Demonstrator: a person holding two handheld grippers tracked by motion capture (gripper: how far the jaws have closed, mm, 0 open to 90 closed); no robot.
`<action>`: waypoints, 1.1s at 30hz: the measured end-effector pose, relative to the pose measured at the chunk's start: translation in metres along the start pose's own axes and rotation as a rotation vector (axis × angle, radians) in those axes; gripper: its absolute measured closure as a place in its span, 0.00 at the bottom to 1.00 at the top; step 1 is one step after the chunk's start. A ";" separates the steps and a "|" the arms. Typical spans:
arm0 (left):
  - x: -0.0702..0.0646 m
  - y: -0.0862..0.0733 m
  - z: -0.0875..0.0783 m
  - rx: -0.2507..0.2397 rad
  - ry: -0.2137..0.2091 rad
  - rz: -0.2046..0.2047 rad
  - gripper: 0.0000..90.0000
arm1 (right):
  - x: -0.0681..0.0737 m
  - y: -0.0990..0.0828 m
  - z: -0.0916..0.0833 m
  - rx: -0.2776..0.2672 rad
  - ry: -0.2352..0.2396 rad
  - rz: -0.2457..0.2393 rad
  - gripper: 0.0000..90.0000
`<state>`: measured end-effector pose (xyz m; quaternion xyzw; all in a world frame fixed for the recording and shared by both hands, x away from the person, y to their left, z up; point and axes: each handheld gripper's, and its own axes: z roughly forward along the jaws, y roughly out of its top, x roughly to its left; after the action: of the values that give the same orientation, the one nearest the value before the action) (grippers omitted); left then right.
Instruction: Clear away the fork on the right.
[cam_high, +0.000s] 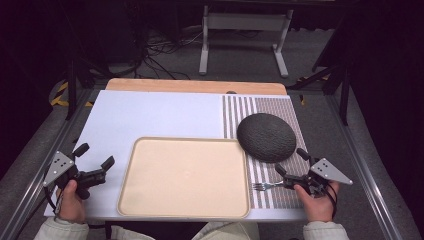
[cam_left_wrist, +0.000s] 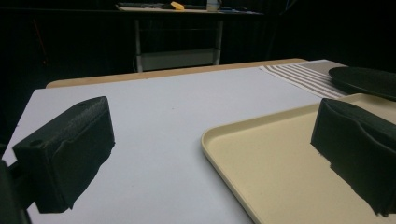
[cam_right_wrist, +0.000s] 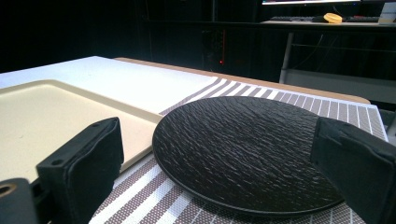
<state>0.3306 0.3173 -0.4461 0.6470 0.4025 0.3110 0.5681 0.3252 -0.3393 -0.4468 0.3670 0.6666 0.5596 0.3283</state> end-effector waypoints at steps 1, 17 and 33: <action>0.000 0.000 0.000 0.000 -0.002 0.001 0.00 | 0.000 0.000 0.000 0.000 0.000 -0.001 0.04; 0.000 0.001 -0.001 0.000 -0.017 -0.010 0.00 | 0.000 0.001 -0.001 -0.011 0.004 0.006 0.04; 0.001 0.002 -0.005 -0.001 -0.004 -0.008 0.00 | -0.003 0.019 -0.001 -0.036 0.023 0.030 0.04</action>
<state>0.3269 0.3201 -0.4435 0.6457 0.4035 0.3076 0.5707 0.3287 -0.3401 -0.4274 0.3646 0.6547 0.5803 0.3189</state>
